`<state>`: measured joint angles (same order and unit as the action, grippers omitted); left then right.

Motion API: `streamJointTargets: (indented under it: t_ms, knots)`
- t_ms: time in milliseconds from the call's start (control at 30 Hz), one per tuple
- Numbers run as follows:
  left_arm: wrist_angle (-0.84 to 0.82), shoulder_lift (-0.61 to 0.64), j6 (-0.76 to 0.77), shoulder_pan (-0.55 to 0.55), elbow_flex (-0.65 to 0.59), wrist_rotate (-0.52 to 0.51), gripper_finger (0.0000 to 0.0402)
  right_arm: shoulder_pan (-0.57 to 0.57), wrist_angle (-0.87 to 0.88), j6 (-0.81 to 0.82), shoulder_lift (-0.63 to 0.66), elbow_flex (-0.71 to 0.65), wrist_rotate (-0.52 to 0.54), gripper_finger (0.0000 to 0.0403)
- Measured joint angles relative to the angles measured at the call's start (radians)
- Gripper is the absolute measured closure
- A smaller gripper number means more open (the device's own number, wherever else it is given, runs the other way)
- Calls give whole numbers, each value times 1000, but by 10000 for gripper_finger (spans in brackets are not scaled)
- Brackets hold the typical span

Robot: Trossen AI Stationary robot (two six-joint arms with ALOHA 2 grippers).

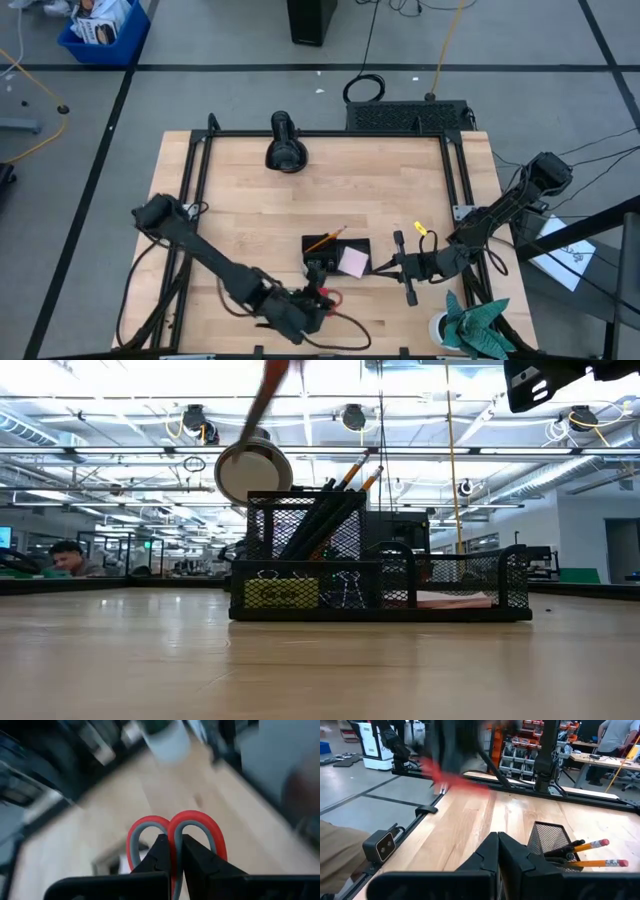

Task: Pick and place office supplies into organizer
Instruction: Put the scissor into the desk organizer

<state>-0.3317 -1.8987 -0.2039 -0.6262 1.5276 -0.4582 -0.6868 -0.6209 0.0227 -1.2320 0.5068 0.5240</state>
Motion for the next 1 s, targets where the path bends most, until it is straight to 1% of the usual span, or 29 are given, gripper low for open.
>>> streamJointTargets:
  t_ms: [100,233,300,433,533,600,700,833,867,1000]
  knots:
    - [53,65,17,-5,2,-47,383,0,-2,1,0,0,0,401]
    - [158,143,50,3,2,-157,381,0,-3,12,0,0,0,402]
    - [224,179,69,13,3,-192,383,0,-3,14,0,0,0,402]
    - [365,204,149,44,3,-216,384,0,-10,18,0,0,0,401]
    - [496,209,145,72,3,-220,382,0,-13,26,0,0,-1,402]
    - [548,211,130,87,3,-200,382,0,-13,50,0,0,-1,402]
    - [558,209,130,106,3,-173,381,-2,-12,80,0,0,-1,400]
    - [559,209,109,114,3,-176,381,-2,-12,93,0,0,-4,399]
    - [558,209,108,114,3,-189,381,-2,-12,93,0,0,-4,399]
    - [542,209,105,105,-20,-311,382,-2,-12,92,0,0,-5,399]
